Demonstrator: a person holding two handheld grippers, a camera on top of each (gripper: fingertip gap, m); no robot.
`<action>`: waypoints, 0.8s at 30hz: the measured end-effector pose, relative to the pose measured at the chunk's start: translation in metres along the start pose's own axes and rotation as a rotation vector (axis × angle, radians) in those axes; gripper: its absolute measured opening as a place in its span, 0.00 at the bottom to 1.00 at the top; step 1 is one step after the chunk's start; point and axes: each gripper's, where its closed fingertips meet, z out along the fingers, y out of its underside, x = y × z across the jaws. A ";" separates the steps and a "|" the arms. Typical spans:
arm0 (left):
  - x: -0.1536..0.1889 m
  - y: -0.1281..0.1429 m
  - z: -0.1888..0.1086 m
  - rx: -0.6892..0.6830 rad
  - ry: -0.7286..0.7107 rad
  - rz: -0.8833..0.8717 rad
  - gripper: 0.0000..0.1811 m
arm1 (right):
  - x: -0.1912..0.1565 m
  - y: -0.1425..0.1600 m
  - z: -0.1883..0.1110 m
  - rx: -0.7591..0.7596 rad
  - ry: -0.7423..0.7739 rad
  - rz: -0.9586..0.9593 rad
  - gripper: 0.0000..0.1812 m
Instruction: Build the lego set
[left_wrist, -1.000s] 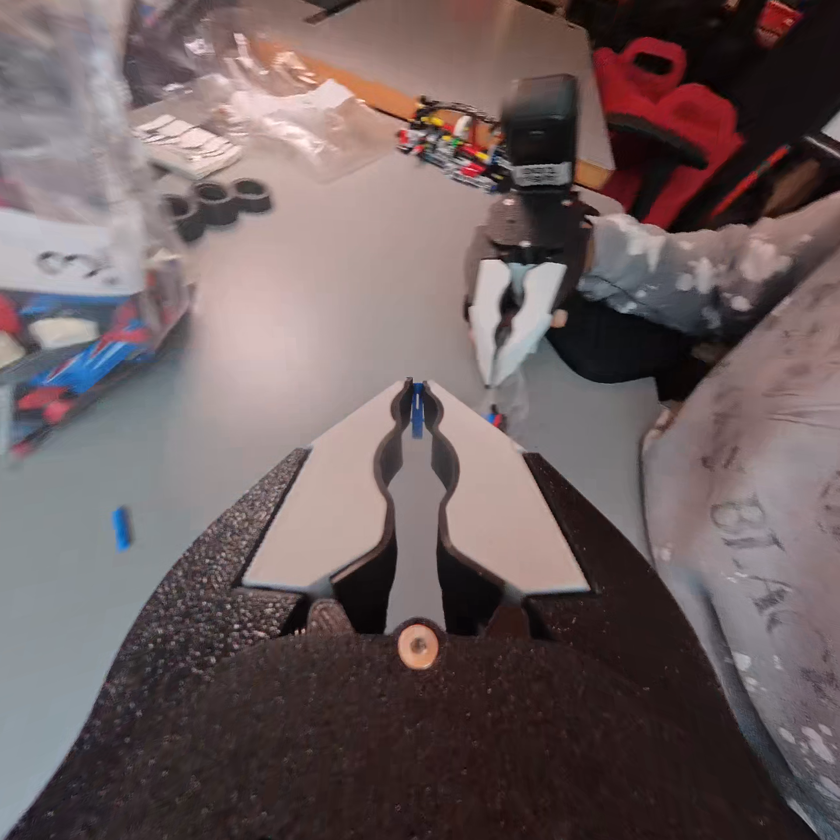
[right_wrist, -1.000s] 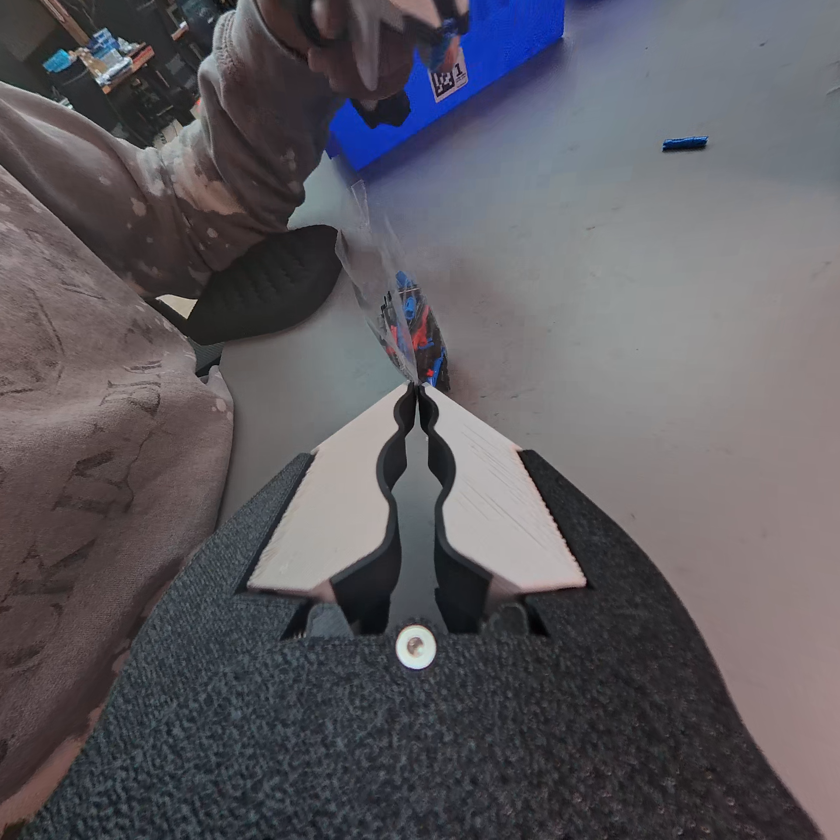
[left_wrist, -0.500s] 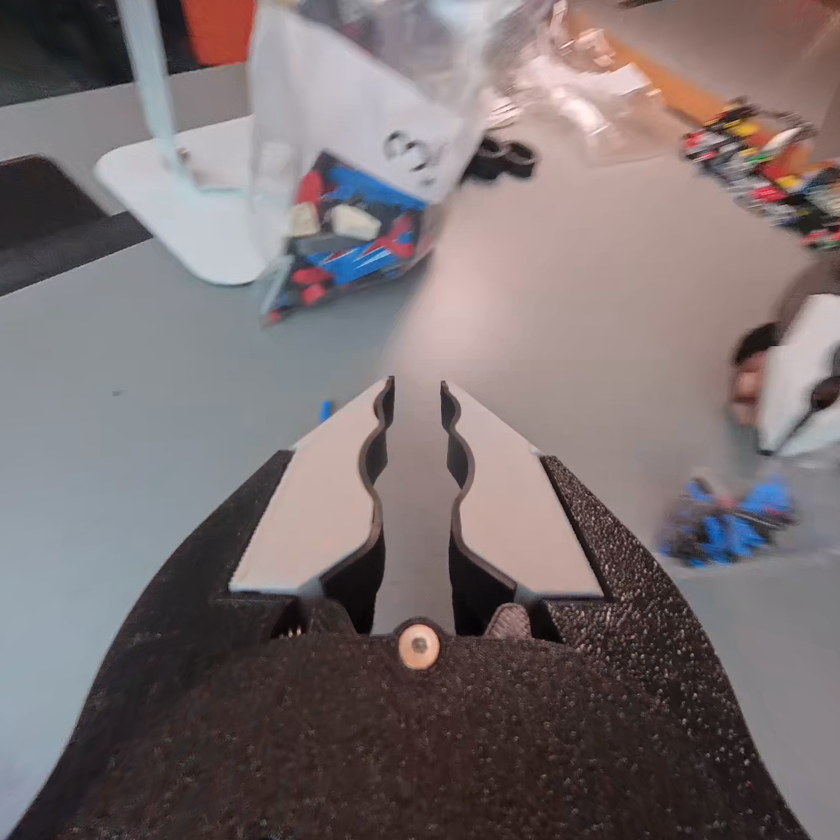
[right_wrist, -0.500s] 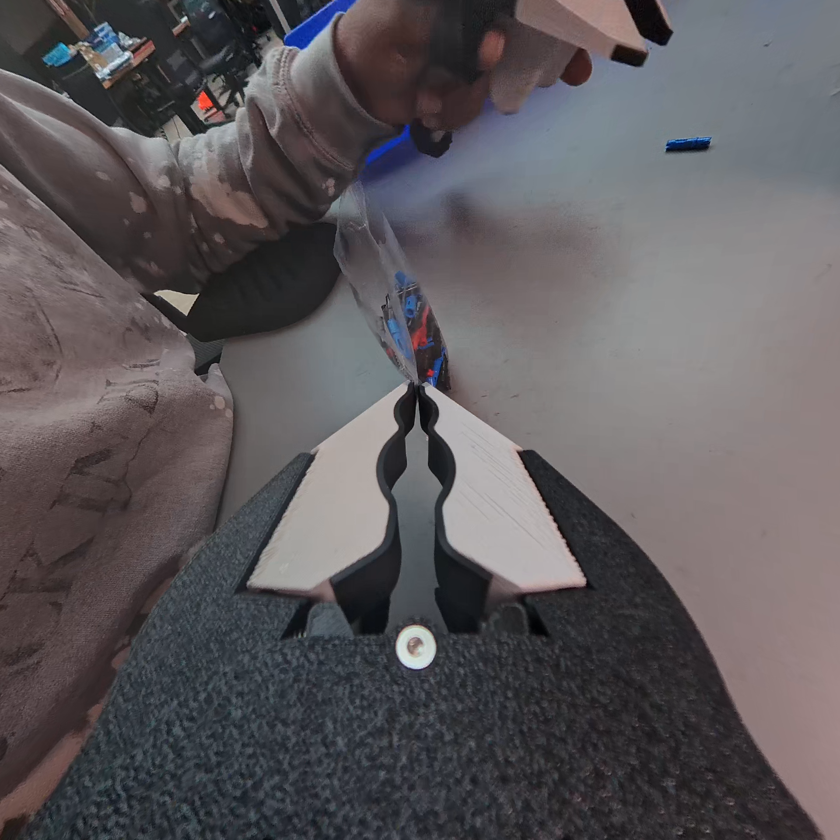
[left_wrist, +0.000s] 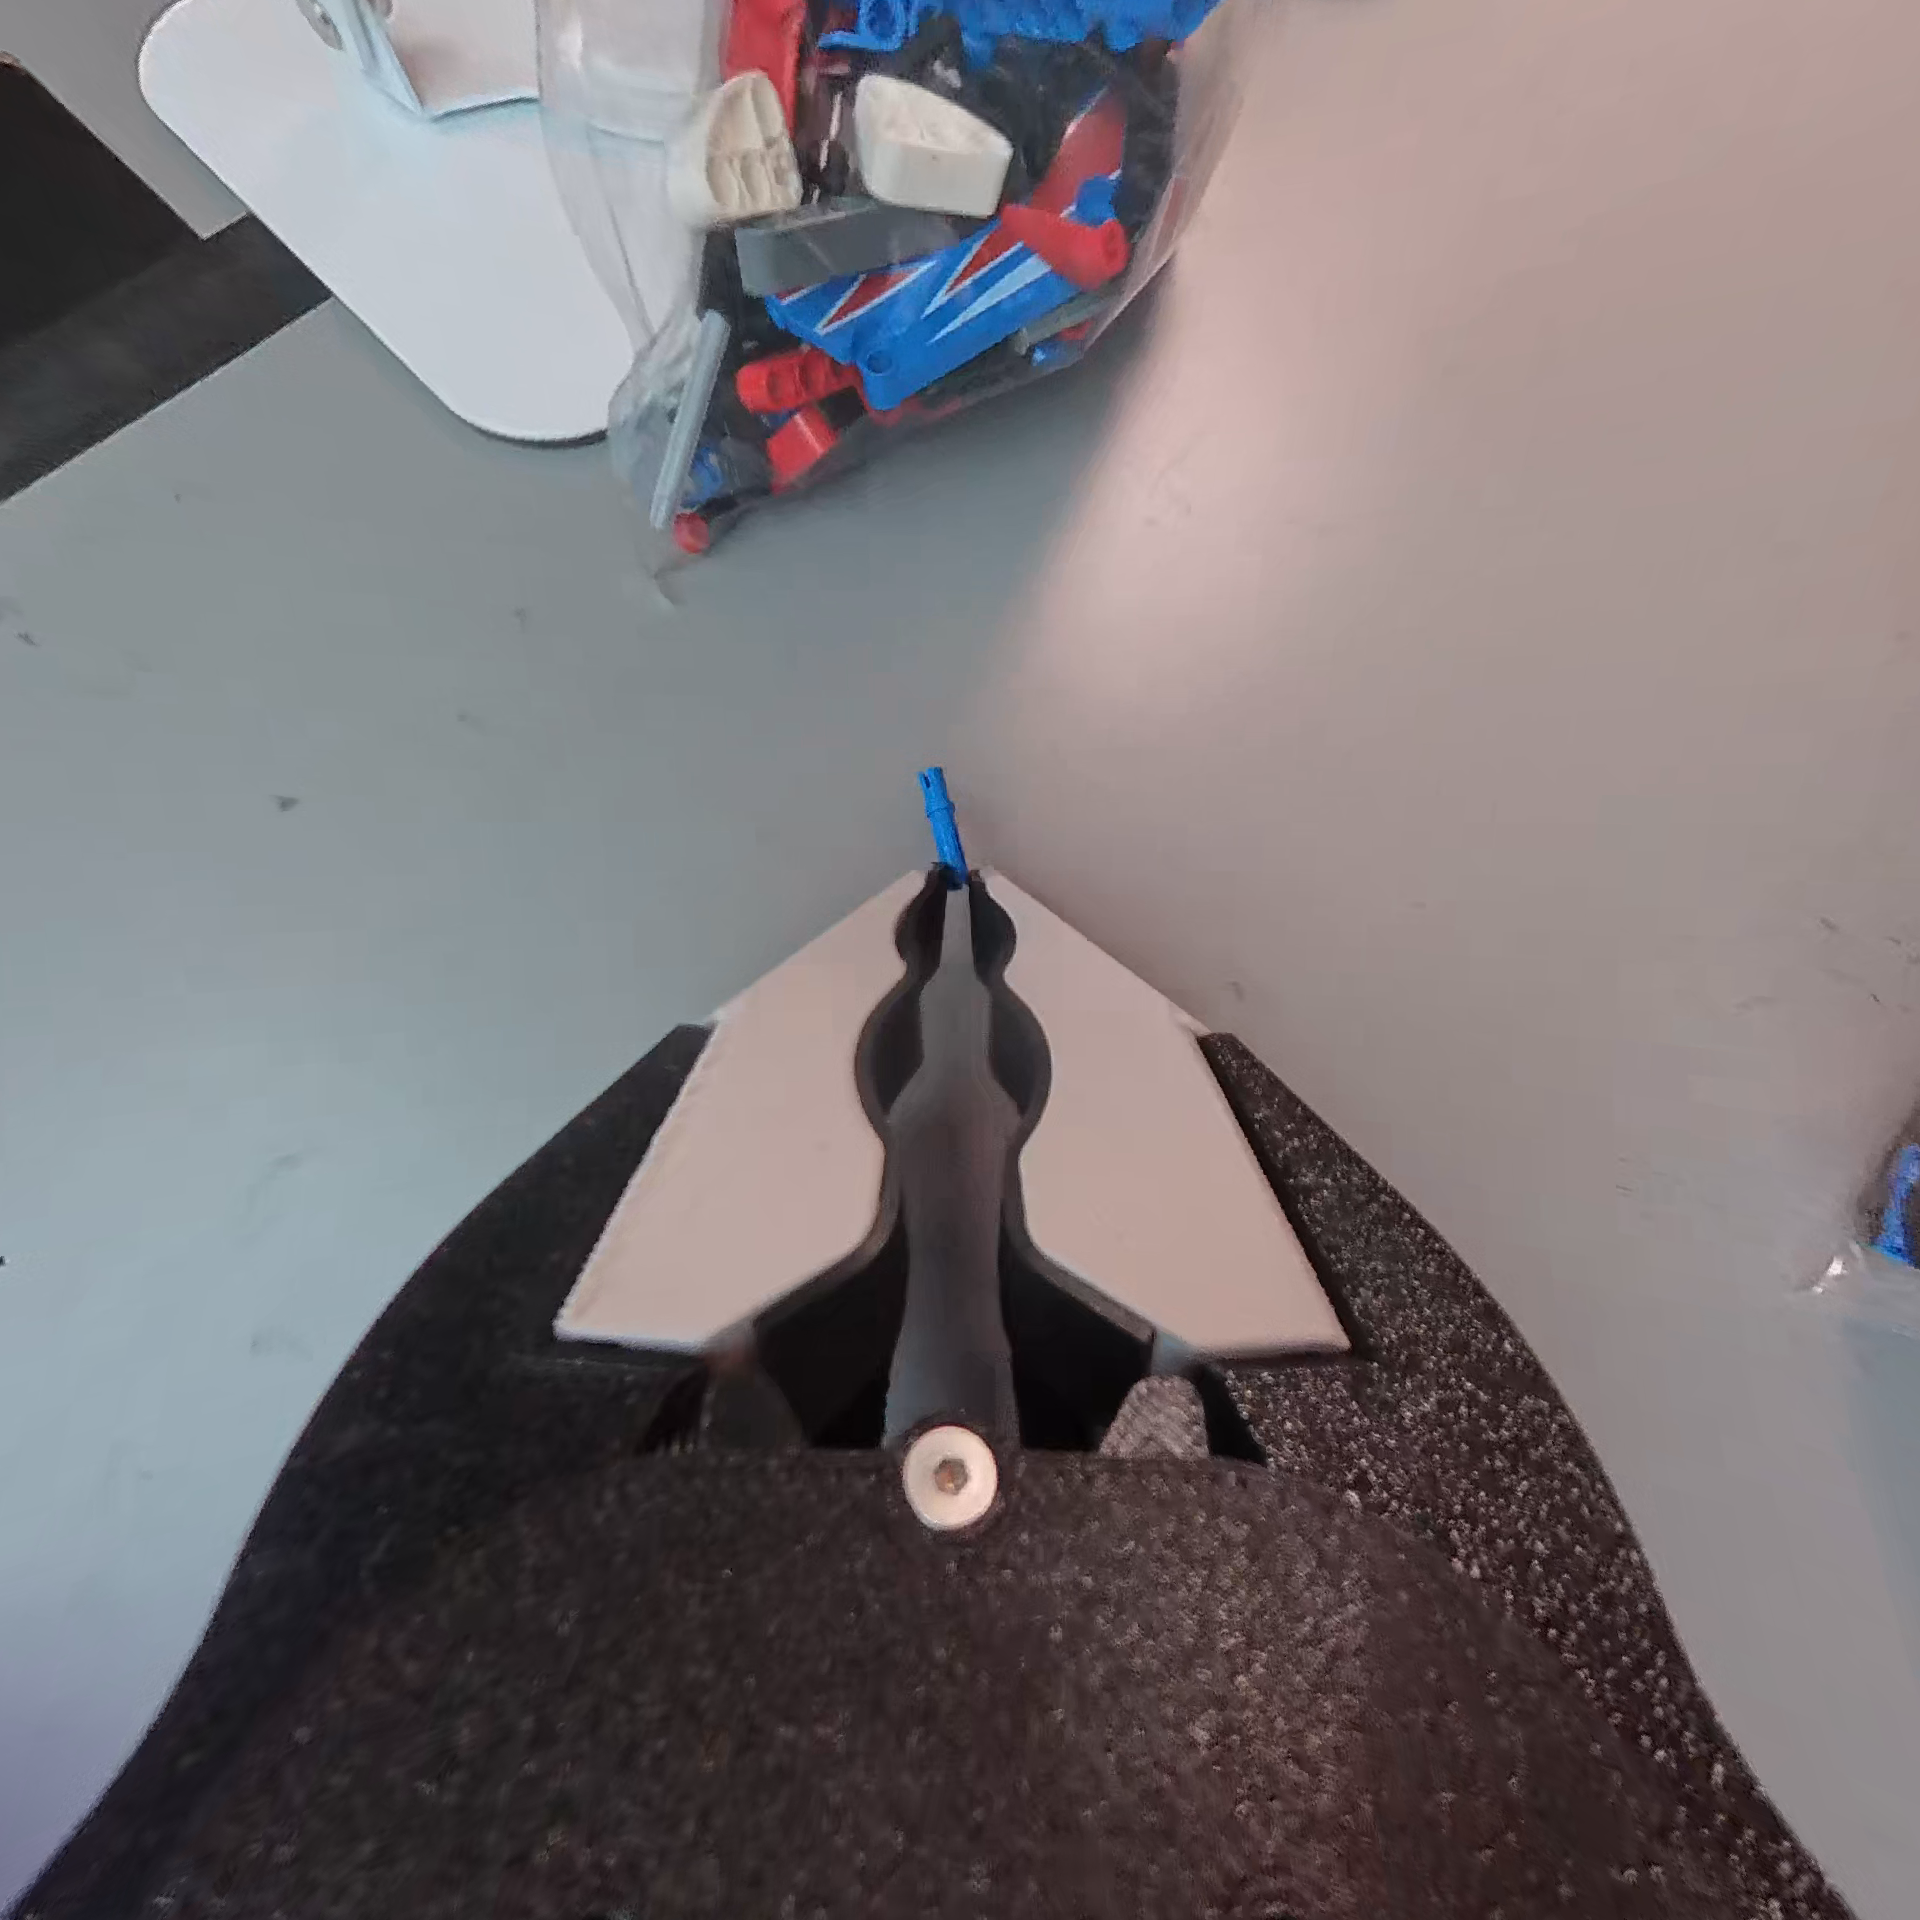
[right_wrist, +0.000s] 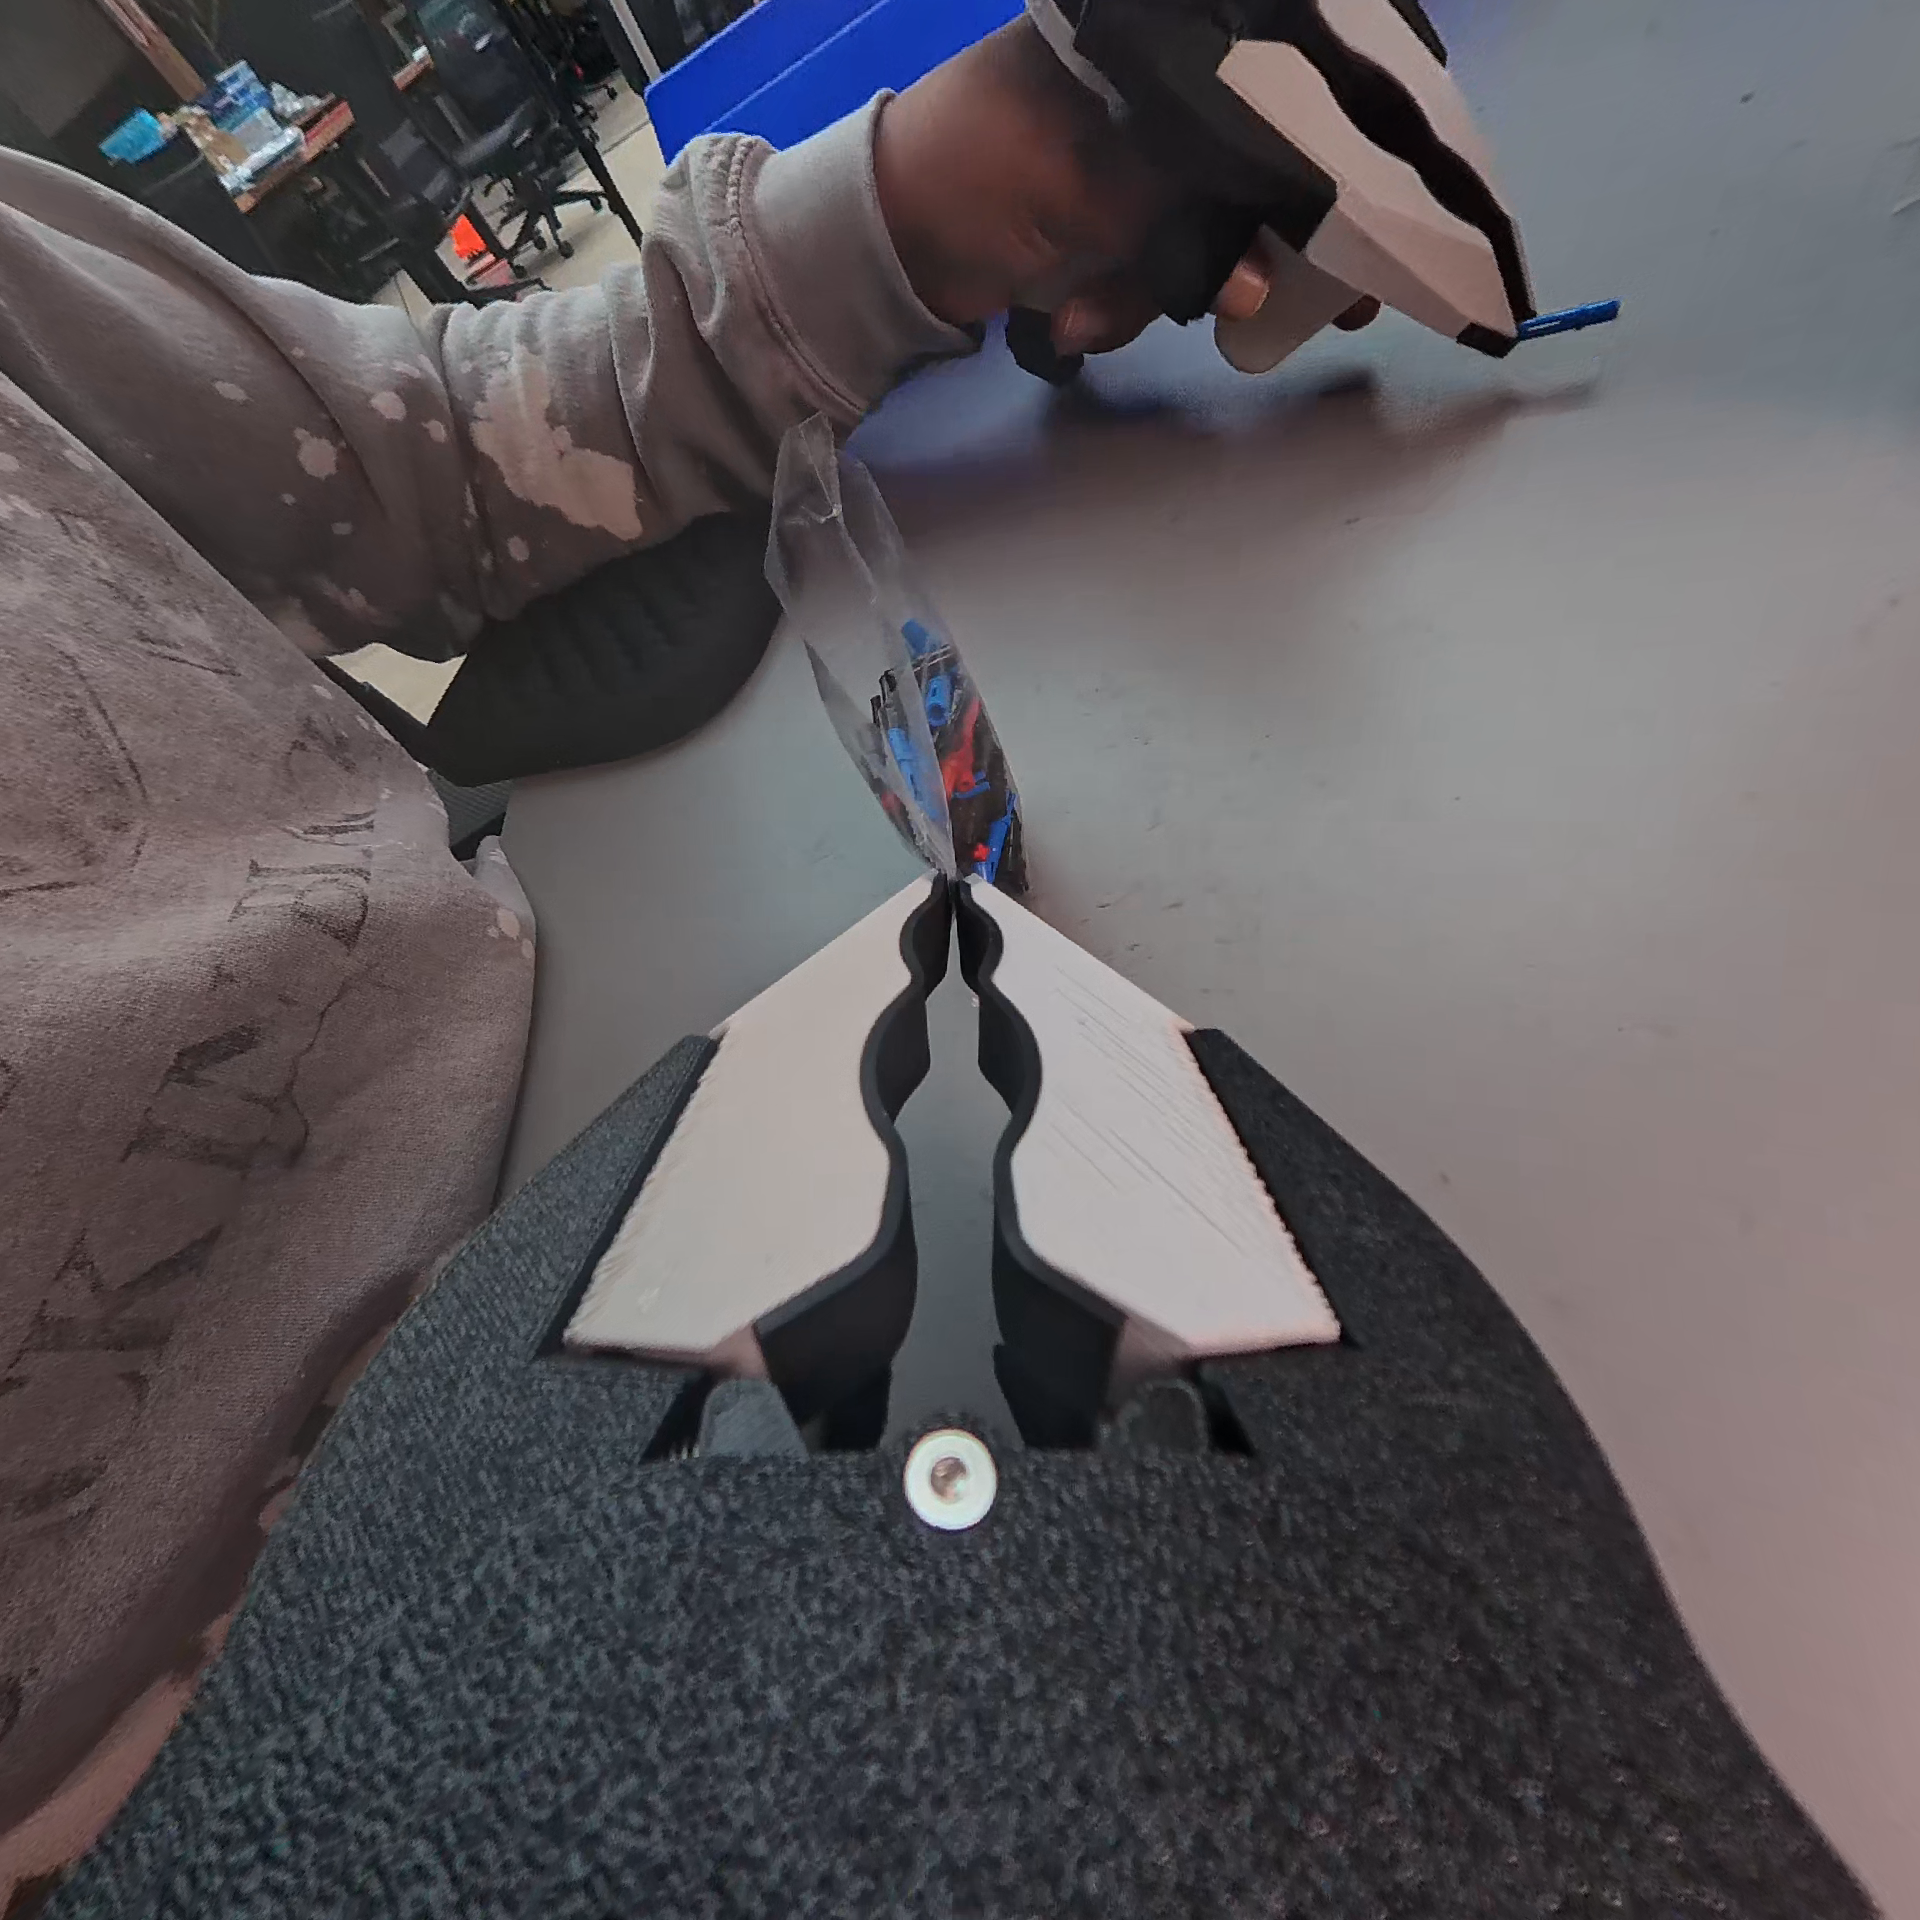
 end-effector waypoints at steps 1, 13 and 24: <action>0.006 -0.005 -0.005 0.017 0.020 0.007 0.02 | 0.000 0.000 0.000 0.000 0.000 -0.001 0.00; 0.193 -0.020 -0.096 0.095 0.635 0.440 0.06 | 0.001 0.000 0.000 -0.002 0.011 -0.002 0.00; 0.174 0.016 -0.082 0.085 0.685 0.336 0.23 | 0.000 -0.004 -0.001 0.026 0.017 -0.038 0.00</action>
